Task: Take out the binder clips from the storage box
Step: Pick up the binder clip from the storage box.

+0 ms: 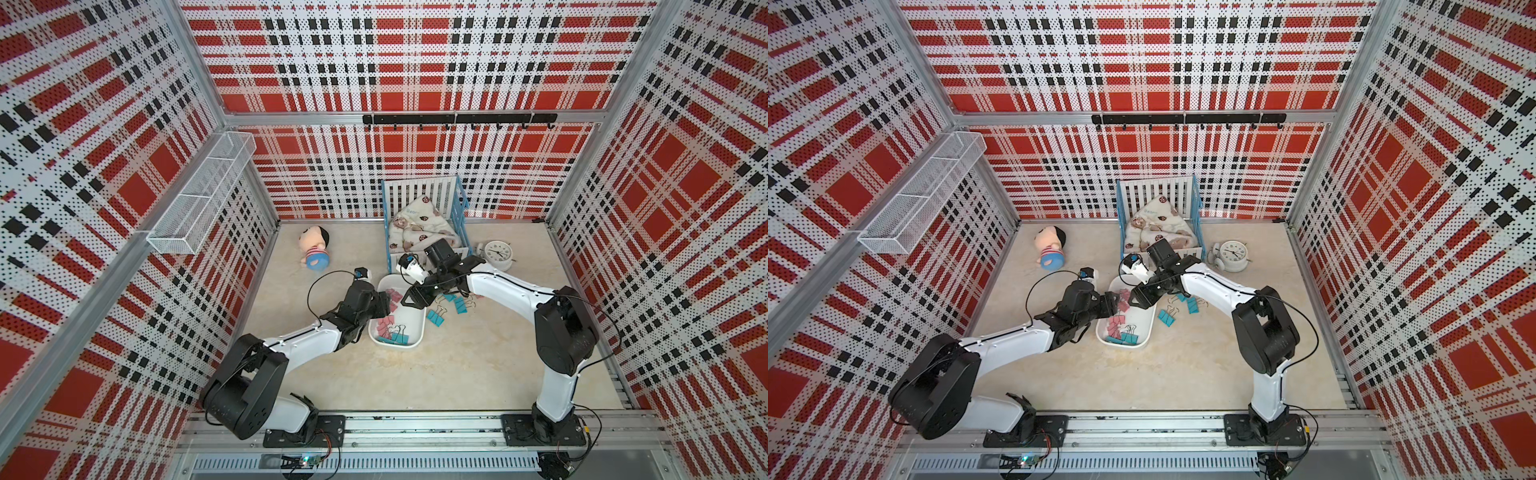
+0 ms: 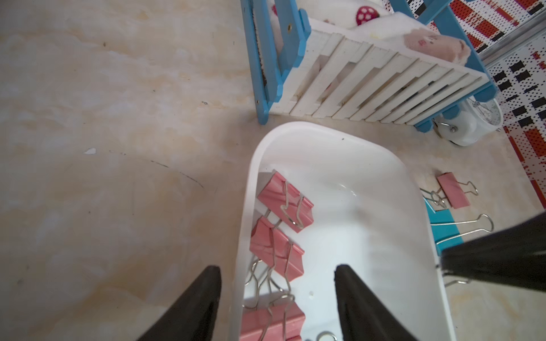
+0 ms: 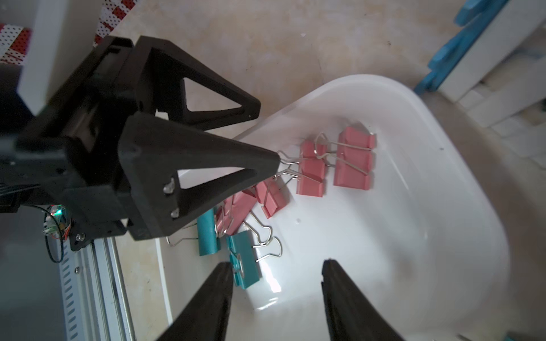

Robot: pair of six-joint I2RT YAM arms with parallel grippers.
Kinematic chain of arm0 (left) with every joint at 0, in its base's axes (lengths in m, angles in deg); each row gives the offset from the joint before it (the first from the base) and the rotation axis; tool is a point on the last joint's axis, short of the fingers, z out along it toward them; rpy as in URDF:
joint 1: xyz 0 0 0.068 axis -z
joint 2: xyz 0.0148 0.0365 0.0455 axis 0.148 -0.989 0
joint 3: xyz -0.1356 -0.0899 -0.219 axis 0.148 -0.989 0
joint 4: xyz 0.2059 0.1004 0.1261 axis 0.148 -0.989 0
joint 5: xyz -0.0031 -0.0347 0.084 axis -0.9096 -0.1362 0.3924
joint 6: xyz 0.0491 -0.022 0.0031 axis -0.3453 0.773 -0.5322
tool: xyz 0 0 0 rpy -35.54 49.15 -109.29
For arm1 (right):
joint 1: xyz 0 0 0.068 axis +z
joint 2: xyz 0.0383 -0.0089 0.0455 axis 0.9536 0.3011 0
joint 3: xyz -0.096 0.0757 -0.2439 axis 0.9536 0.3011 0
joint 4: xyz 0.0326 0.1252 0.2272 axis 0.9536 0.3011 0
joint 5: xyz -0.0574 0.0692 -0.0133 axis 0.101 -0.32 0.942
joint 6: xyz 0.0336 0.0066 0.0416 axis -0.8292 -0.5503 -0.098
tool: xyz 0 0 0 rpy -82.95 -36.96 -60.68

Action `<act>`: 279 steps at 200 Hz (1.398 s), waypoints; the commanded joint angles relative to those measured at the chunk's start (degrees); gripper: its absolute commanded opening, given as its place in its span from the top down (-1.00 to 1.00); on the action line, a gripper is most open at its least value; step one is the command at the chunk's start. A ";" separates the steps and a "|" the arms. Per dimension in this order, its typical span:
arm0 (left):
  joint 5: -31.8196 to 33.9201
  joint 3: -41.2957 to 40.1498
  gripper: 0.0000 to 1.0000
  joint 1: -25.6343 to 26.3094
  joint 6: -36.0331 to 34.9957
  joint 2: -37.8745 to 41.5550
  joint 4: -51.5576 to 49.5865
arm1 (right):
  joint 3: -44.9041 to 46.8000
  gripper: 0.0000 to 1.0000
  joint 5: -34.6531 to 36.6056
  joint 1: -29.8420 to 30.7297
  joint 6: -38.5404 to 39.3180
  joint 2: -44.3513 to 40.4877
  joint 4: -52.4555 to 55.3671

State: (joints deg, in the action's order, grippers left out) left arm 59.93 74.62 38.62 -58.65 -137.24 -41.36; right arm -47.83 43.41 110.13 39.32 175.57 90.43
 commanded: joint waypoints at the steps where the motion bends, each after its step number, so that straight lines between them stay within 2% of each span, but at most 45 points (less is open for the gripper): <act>1: 1.04 -1.38 -0.34 0.39 1.06 1.27 -0.73 | -1.23 -0.14 -2.37 1.49 0.52 2.14 -1.27; 65: 1.69 -2.97 -0.35 0.14 1.58 2.44 -0.70 | -1.00 -0.16 -4.20 3.22 1.80 4.77 0.82; 90: 1.67 -3.33 -0.35 -0.15 1.58 2.88 -0.73 | -0.63 -0.10 -4.14 3.27 2.32 5.12 1.82; 136: 1.63 -3.69 -0.35 -0.54 1.80 2.88 -0.60 | -0.51 0.10 -4.14 3.74 3.36 6.62 3.98; 203: 1.18 -3.26 -0.35 -0.70 1.76 1.74 0.07 | -0.04 0.29 -4.50 4.54 4.36 7.52 5.10; 279: 0.94 -2.65 -0.35 -0.88 1.25 1.12 0.08 | 0.19 0.65 -4.81 5.07 5.47 8.29 6.89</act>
State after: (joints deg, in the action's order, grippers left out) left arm 61.08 71.59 38.12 -57.14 -135.51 -42.14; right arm -47.83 39.41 114.56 43.91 182.25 95.79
